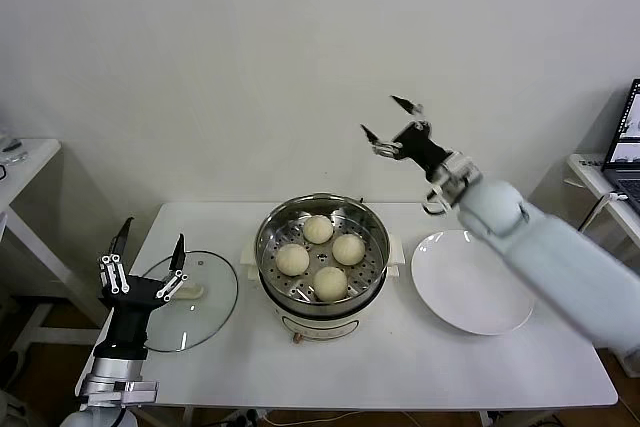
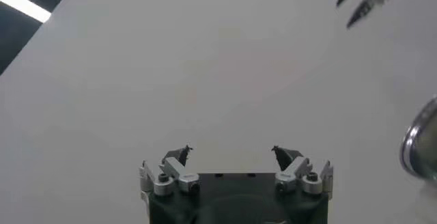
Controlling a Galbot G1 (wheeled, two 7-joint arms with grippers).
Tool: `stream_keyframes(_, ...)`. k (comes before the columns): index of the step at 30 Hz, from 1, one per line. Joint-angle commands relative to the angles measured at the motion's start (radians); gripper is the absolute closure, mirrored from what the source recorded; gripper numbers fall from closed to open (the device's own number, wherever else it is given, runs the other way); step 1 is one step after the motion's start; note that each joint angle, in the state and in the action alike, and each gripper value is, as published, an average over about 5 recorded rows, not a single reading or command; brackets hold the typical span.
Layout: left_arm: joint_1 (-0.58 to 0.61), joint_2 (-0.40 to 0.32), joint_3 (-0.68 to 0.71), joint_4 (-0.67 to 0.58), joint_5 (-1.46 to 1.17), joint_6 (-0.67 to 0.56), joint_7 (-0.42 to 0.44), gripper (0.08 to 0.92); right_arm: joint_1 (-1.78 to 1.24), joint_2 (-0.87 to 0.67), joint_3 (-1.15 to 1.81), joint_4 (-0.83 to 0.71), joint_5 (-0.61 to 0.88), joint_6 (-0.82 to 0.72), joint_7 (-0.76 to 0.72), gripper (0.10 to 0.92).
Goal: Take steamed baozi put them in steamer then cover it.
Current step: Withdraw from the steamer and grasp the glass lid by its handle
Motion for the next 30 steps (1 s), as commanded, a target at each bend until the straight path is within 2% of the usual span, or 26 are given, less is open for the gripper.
stream_keyframes(1,-0.021,0.019,-0.034,0.120,0.152,-0.047,0.022,0.177,-0.712,0.136,0.666,0.071,-0.116,0.113,0.170,0.203)
stream_keyframes(12,-0.014,0.054,-0.056,0.283,0.416,0.007,0.032,0.177,-0.912,0.359,0.792,0.060,-0.194,0.152,0.130,0.203)
stream_keyframes(22,-0.024,0.071,-0.031,0.404,0.515,0.046,0.040,0.177,-0.926,0.415,0.771,0.076,-0.249,0.150,0.122,0.203)
stream_keyframes(30,-0.087,0.049,0.009,0.554,0.518,-0.027,-0.029,0.177,-0.922,0.436,0.750,0.068,-0.286,0.143,0.120,0.203)
